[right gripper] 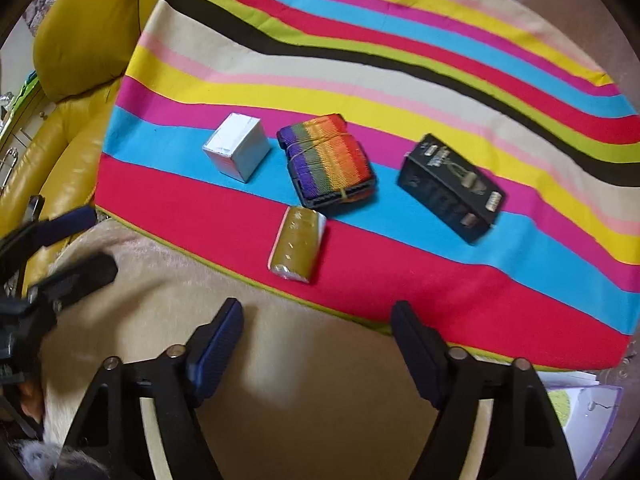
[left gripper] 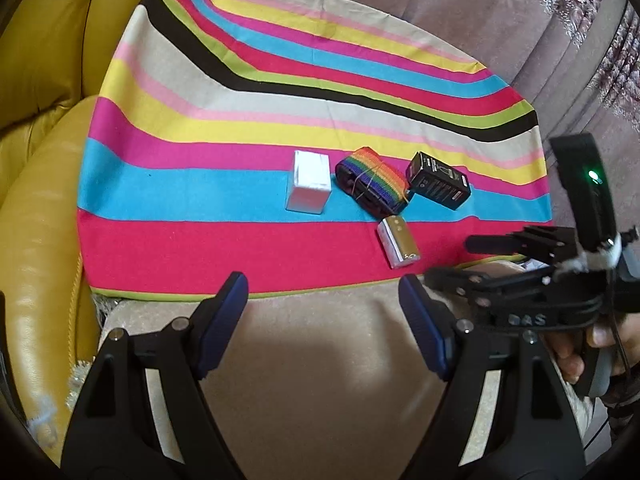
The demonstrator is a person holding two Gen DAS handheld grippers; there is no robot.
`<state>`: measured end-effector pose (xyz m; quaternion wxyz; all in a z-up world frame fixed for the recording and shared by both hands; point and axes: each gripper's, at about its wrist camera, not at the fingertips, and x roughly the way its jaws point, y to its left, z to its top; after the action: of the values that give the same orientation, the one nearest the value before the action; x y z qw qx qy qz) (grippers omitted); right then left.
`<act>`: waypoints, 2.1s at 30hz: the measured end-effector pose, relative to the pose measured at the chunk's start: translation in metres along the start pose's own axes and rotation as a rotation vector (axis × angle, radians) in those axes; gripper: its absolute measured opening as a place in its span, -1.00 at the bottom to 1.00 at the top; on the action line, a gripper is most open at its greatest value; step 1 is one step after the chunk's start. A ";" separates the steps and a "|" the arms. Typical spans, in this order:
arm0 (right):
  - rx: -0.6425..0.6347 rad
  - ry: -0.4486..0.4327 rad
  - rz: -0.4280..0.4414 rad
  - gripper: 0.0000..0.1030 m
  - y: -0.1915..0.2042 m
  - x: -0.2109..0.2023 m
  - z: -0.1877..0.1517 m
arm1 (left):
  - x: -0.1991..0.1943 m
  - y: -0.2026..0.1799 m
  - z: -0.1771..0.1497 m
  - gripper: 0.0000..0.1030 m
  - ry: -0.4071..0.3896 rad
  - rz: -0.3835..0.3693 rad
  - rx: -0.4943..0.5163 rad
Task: Organize objects
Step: 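Grasp the gold cylinder on the cloth with the right gripper, then grasp the white cube box with the left gripper while the right holds the gold cylinder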
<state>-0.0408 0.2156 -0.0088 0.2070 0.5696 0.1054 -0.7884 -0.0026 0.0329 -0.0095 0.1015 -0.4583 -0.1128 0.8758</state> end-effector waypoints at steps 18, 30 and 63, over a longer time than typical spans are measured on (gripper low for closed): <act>0.121 0.126 -0.081 -0.15 -0.034 0.044 0.021 | 0.008 0.005 -0.002 0.56 0.023 -0.035 -0.030; 0.200 0.026 -0.048 0.36 -0.034 0.020 0.014 | 0.013 0.005 -0.004 0.56 0.042 -0.028 -0.020; 0.253 -0.075 -0.101 -0.08 -0.034 0.021 0.012 | 0.103 0.002 0.081 -0.17 0.167 0.037 0.023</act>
<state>-0.0722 0.2364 -0.0268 0.0971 0.5554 0.0258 -0.8255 -0.1274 0.0518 -0.0451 0.0997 -0.5306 -0.0856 0.8374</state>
